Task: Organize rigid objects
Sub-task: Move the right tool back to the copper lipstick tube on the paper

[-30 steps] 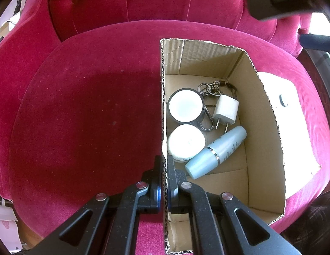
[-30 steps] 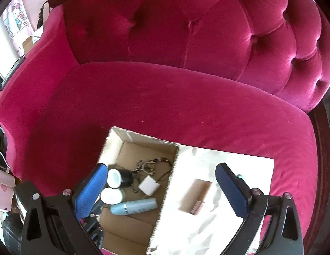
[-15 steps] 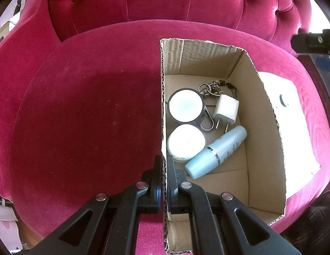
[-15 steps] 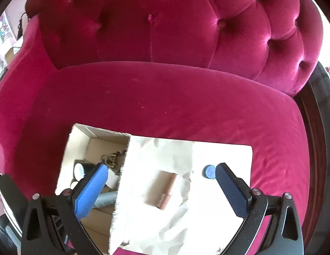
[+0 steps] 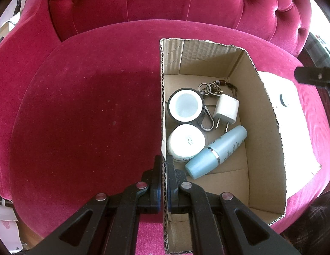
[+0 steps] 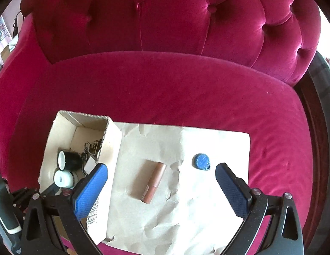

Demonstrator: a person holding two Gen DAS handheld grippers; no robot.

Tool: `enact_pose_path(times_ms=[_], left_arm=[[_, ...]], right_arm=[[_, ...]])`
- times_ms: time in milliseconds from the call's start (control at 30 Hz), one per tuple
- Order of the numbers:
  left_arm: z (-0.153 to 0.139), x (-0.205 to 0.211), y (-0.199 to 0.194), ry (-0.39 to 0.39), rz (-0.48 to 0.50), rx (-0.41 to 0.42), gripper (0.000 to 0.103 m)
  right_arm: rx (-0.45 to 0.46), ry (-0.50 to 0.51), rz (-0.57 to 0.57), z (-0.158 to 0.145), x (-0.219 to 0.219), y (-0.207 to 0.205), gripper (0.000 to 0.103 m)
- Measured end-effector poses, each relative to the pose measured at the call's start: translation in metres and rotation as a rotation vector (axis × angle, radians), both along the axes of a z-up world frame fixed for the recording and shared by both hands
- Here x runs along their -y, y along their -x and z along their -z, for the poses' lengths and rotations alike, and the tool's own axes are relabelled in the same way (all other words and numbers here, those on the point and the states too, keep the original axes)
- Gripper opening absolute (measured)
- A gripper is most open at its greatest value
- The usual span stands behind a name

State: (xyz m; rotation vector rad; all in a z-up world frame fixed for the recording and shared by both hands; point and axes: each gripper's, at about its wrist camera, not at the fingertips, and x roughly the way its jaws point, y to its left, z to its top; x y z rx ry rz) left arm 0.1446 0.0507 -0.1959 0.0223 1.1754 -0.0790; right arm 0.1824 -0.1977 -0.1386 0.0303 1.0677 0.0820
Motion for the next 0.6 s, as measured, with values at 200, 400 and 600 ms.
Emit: enact_pose_path(times_ms=[200, 400, 600], left_arm=[[0.001, 0.000, 0.000, 0.001, 0.000, 0.000, 0.003], [0.001, 0.000, 0.000, -0.001, 0.000, 0.000, 0.003], [0.001, 0.000, 0.000, -0.002, 0.001, 0.000, 0.003]], right_arm=[[-0.031, -0.021, -0.017, 0.021, 0.001, 0.000, 0.103], [-0.061, -0.012, -0.021, 0.046, 0.003, -0.002, 0.103], [-0.082, -0.003, -0.018, 0.066, 0.003, -0.004, 0.102]])
